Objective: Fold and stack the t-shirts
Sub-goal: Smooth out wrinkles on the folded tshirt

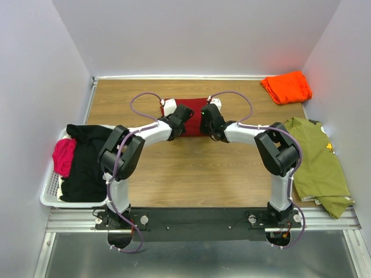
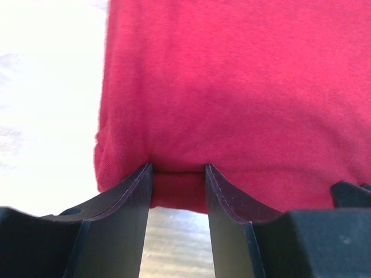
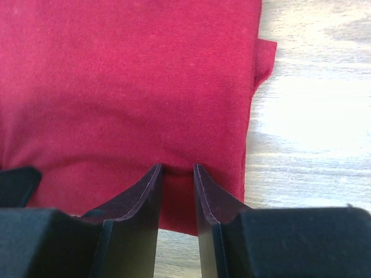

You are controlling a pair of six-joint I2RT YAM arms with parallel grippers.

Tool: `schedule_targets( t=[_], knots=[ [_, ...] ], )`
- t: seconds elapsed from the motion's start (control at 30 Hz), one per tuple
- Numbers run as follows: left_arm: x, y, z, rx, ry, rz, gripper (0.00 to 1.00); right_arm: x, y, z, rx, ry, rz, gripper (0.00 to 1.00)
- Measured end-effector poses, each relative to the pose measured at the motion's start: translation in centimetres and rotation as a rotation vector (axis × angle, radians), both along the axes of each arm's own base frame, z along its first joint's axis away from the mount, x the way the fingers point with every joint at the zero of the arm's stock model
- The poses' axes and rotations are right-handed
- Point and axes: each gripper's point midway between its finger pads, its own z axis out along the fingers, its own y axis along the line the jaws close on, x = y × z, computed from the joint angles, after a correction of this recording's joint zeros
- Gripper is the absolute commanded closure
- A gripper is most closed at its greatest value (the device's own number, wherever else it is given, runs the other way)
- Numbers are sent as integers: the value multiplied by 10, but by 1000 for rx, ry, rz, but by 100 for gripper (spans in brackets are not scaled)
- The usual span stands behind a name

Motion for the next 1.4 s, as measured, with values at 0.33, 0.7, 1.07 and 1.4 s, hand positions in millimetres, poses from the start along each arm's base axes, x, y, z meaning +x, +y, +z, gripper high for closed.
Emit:
schedule_targets(
  t=[0.33, 0.7, 1.07, 1.4],
  knots=[
    [-12, 19, -1, 26, 27, 89, 49, -2, 1, 0, 17, 2, -18, 65],
    [-42, 61, 16, 113, 64, 159, 48, -8, -7, 2, -5, 13, -33, 65],
    [-42, 73, 106, 52, -120, 134, 48, -17, -38, 53, -88, -54, -61, 21],
    [-36, 71, 105, 11, -154, 71, 48, 22, -92, 51, -20, -27, -102, 20]
  ],
)
